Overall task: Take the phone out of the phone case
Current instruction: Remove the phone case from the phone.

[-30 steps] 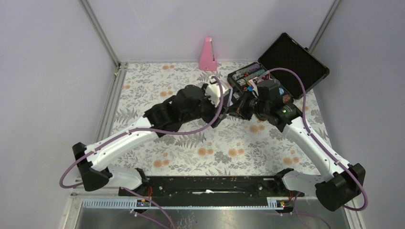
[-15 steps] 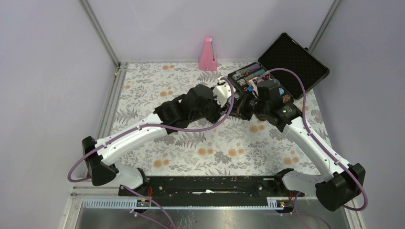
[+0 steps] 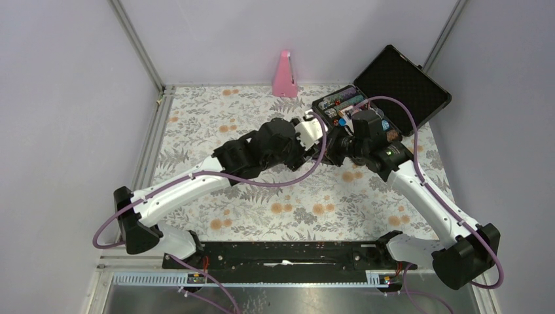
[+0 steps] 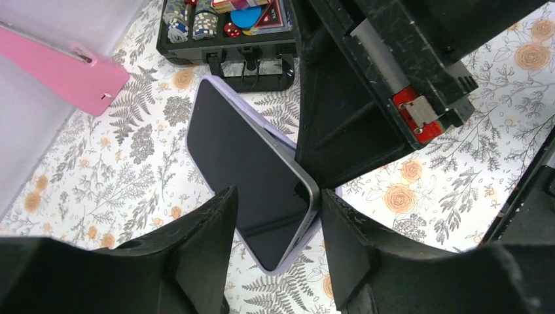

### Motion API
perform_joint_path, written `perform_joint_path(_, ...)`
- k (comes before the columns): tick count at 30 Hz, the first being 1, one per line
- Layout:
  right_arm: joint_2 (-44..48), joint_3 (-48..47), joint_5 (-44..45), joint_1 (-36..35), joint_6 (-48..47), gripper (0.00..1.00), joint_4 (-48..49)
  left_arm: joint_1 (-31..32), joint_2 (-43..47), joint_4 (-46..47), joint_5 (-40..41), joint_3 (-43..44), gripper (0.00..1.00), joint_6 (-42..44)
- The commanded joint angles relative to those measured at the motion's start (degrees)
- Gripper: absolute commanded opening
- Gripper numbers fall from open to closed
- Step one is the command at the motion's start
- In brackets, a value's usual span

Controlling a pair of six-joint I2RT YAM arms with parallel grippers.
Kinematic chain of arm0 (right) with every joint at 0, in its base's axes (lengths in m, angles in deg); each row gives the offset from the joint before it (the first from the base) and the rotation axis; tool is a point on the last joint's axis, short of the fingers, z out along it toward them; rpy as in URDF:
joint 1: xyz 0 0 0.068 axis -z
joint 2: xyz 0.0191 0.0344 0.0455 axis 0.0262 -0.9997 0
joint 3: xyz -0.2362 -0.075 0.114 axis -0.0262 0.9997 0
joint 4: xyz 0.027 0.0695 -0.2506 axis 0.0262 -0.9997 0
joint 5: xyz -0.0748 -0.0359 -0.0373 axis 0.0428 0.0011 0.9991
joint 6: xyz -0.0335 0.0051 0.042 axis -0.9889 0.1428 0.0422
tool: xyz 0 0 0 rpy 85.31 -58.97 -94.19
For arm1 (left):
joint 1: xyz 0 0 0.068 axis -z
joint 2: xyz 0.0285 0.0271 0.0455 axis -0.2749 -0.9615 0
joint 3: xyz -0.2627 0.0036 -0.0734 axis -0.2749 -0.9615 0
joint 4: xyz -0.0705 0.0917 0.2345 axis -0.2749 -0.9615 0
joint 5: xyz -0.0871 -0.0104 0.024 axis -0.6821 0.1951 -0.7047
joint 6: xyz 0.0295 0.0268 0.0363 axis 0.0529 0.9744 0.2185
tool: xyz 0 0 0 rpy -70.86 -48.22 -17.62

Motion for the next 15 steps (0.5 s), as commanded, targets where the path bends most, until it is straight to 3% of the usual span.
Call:
perform_joint_path(1,1.23,-0.65,-5.21,-0.32,2.20,0.00,4.88,1.23,0.41,2.77,1.87,-0.18,0.50,5.65)
perform_joint_path(4,1.54,-0.13,-5.49,-0.33,2.70,0.00,5.23,1.16,-1.34,1.32,6.46,1.31,0.28,7.25)
perform_joint_path(6,2.00,0.38,-5.43,-0.28,2.81,0.00,5.16,1.08,-2.26,0.33,8.57,2.51,0.21,7.96)
perform_joint_path(15,3.75,2.93,-5.24,-0.29,3.18,0.00,5.16,0.33,-3.16,1.76,18.27,3.68,0.21,6.01)
